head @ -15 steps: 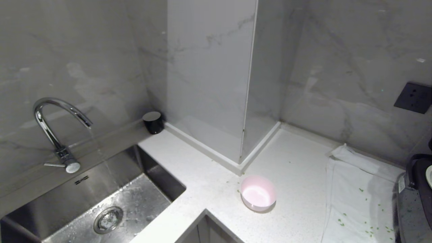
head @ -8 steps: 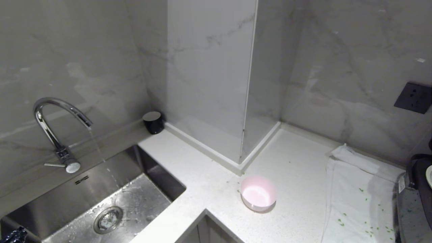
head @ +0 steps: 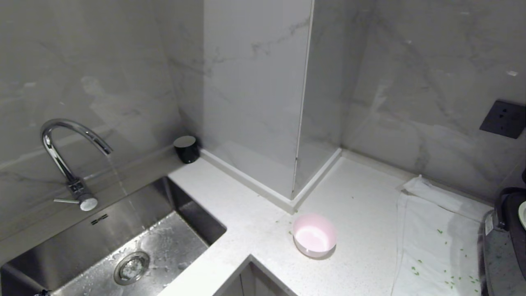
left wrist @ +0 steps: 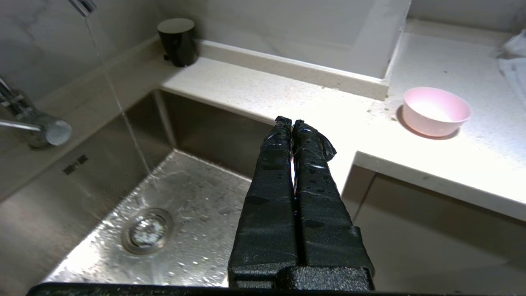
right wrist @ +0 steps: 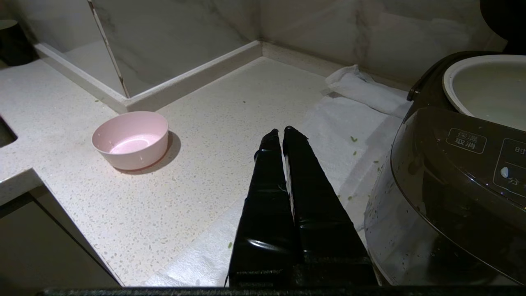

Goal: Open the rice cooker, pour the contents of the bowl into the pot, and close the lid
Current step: Pick up the bowl on the table

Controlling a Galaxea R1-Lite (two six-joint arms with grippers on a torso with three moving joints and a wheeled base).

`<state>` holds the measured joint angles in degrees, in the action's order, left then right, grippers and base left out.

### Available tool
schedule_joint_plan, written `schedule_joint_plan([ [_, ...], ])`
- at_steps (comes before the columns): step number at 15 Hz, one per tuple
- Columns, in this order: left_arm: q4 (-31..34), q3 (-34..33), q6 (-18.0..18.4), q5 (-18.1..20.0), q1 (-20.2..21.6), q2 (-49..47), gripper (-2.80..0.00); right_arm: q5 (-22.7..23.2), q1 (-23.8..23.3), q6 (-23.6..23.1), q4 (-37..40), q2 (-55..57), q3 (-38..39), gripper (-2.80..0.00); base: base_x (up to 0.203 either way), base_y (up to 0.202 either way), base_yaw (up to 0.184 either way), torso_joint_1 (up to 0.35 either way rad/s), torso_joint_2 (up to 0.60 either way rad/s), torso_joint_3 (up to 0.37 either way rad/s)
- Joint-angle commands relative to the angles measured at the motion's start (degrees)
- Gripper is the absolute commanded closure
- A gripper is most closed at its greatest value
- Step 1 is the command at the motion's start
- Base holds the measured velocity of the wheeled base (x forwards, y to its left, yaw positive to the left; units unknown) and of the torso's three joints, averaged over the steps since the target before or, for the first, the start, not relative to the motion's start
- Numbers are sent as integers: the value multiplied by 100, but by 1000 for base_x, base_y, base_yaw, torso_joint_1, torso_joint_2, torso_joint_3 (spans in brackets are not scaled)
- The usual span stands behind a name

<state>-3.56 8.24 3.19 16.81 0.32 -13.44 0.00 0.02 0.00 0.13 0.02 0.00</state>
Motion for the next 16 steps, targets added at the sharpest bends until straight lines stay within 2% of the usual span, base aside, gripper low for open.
schedule_joint_plan([
  [1, 171, -73, -97, -2, -92, 573, 0, 0, -2, 0, -4, -2, 9, 0, 0, 0, 0, 0, 0, 0],
  [3, 512, -274, 195, -155, -39, 1279, 0, 0, -2, 0, 4, -2, 9, 0, 0, 0, 0, 0, 0, 0],
  [5, 710, -456, 374, -1120, -11, 1362, 0, 0, -2, 0, -5, -2, 9, 0, 0, 0, 0, 0, 0, 0],
  [8, 743, -675, 235, -1646, -24, 1344, 0, 0, 0, 9, 4, -2, 9, 0, 0, 0, 0, 0, 0, 0],
  [12, 752, -675, 236, -1646, -24, 1344, 0, 0, -2, 9, 0, -2, 9, 0, -17, 0, -1, 3, 2, 1],
  [16, 734, -683, 207, -1655, -25, 1344, 0, 0, 6, 9, 4, -2, 9, 0, -186, 0, -5, 8, 5, 1],
])
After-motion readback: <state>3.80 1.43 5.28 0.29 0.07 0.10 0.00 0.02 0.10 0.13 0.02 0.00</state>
